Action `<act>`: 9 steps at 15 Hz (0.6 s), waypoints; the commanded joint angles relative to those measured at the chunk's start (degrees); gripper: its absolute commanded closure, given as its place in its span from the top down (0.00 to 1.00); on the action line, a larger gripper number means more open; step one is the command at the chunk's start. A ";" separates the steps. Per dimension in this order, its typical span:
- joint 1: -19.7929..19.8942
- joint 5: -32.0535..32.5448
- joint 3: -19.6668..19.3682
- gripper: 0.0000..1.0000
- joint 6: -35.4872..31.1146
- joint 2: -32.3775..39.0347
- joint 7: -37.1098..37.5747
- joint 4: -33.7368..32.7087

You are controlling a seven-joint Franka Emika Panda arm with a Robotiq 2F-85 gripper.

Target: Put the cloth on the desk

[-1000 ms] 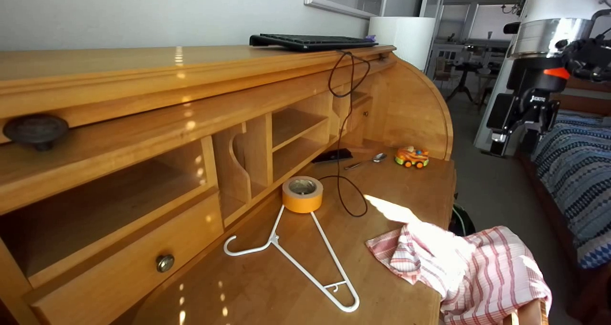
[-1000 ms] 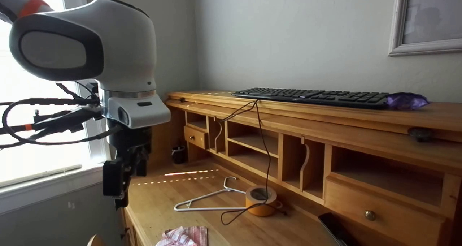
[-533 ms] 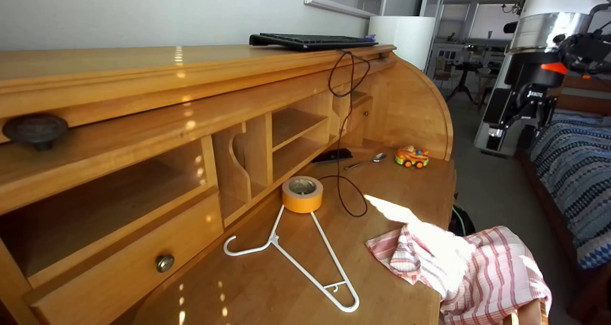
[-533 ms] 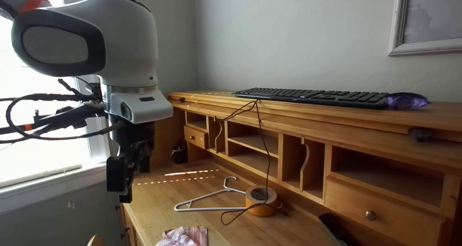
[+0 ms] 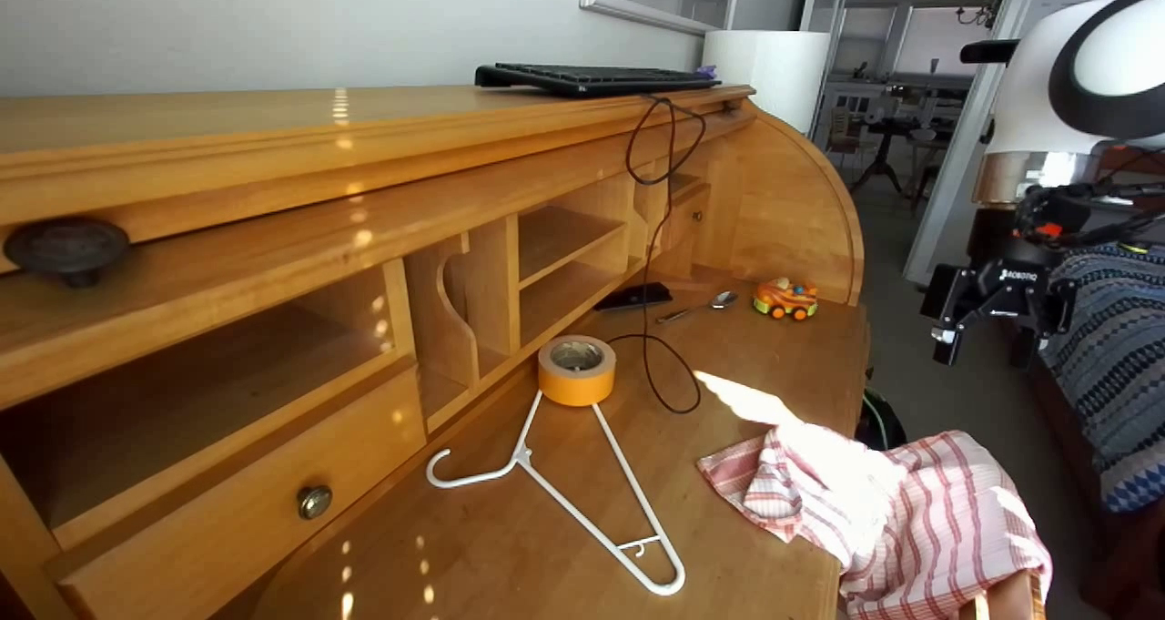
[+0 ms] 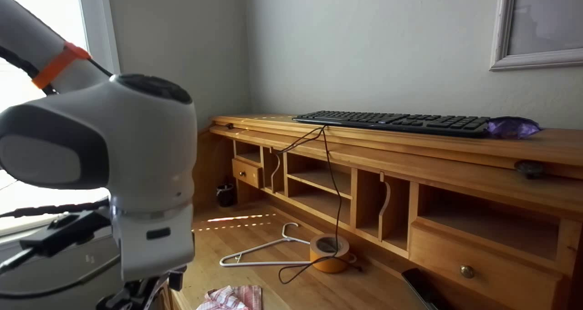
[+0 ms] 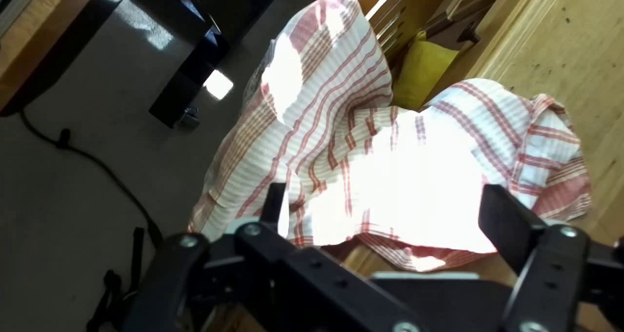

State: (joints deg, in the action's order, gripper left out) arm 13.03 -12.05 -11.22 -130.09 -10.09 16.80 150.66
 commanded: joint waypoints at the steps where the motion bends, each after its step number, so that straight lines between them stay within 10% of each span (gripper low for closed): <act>1: 0.37 -4.71 -1.35 1.00 -5.87 5.36 -0.49 2.42; 9: 0.06 -6.93 -1.45 1.00 -9.50 10.80 -0.42 2.84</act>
State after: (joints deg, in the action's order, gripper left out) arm 13.22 -19.11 -12.50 -139.73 0.78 16.26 153.52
